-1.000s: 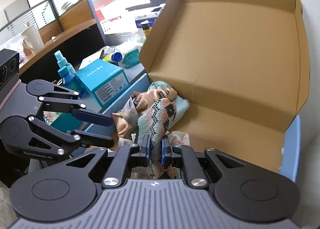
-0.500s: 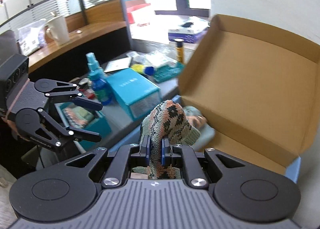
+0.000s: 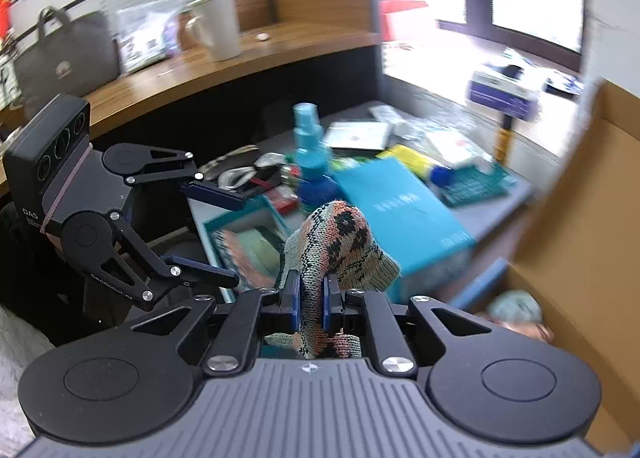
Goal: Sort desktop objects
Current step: 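Lift the knit glove with the right tool toward the small teal box while the left tool opens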
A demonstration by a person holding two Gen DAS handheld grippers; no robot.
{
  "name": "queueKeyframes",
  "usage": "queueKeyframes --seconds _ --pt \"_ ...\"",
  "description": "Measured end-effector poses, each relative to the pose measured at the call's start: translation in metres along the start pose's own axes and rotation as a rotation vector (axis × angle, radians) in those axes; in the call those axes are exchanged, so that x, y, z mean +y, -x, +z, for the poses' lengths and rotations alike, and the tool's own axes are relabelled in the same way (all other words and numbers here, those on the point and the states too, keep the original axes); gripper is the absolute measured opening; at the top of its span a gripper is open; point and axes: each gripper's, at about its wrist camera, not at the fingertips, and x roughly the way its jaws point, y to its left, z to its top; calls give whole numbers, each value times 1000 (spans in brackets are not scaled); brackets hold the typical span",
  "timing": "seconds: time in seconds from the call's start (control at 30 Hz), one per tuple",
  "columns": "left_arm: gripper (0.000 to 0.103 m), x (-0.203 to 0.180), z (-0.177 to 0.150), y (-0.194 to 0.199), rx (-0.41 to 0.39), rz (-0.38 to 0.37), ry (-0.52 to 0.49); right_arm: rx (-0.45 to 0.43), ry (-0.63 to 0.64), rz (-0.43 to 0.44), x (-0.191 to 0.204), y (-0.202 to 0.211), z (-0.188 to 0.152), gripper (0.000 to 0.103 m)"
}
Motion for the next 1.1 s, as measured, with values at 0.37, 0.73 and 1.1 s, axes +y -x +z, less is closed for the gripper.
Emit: queueKeyframes --seconds 0.37,0.73,1.1 --pt "75 28 -17 32 -32 55 21 21 67 179 33 -66 47 13" --pt "73 35 -18 30 -47 46 23 138 -150 205 -17 -101 27 13" --pt "57 51 -14 -27 44 -73 52 147 -79 118 -9 -89 14 14"
